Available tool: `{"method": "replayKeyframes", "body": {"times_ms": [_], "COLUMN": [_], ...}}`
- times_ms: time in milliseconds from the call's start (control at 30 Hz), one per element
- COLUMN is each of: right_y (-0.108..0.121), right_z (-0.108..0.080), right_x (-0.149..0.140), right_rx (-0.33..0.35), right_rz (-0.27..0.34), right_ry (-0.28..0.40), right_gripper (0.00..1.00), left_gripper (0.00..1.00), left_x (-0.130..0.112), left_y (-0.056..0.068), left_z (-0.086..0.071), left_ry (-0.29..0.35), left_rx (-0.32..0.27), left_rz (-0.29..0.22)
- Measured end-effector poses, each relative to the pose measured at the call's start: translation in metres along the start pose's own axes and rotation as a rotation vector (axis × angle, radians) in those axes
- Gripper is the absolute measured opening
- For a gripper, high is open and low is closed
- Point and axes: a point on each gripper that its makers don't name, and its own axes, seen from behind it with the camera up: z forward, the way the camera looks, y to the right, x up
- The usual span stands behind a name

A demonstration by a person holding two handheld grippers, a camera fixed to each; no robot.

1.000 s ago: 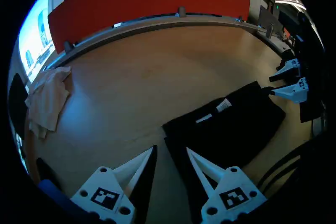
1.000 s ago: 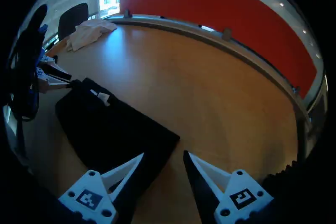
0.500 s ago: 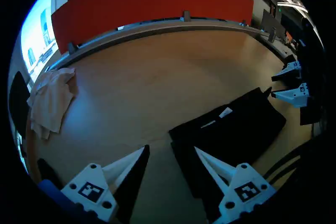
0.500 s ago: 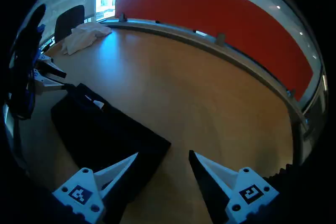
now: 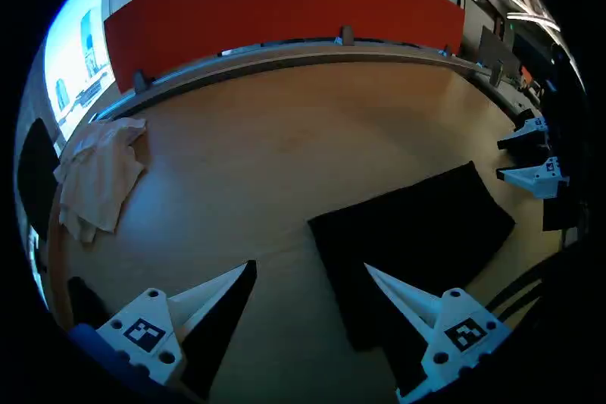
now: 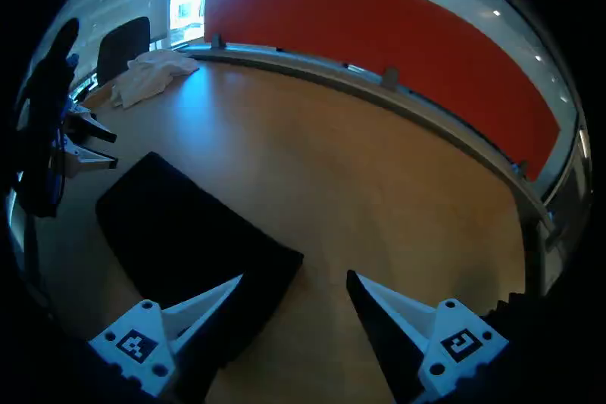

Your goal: Fold towel

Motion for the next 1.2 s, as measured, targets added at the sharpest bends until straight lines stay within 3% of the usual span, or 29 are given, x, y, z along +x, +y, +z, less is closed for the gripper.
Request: {"method": "replayKeyframes", "body": {"times_ms": [867, 1200], "right_y": [-0.030, -0.033], "right_z": [-0.053, -0.058], "right_x": [-0.032, -0.037], "right_rx": [0.022, 0.026], "right_rz": [0.015, 0.024], "right_ry": [0.015, 0.016], "right_gripper": [0.95, 0.96], "left_gripper": [0.94, 0.94], "left_x": [-0.038, -0.045], "left_y": [0.011, 0.010], "left_z": [-0.049, -0.054], "left_ry": [0.014, 0.017], "left_rx": [0.020, 0.027], "left_rz": [-0.060, -0.073]}}
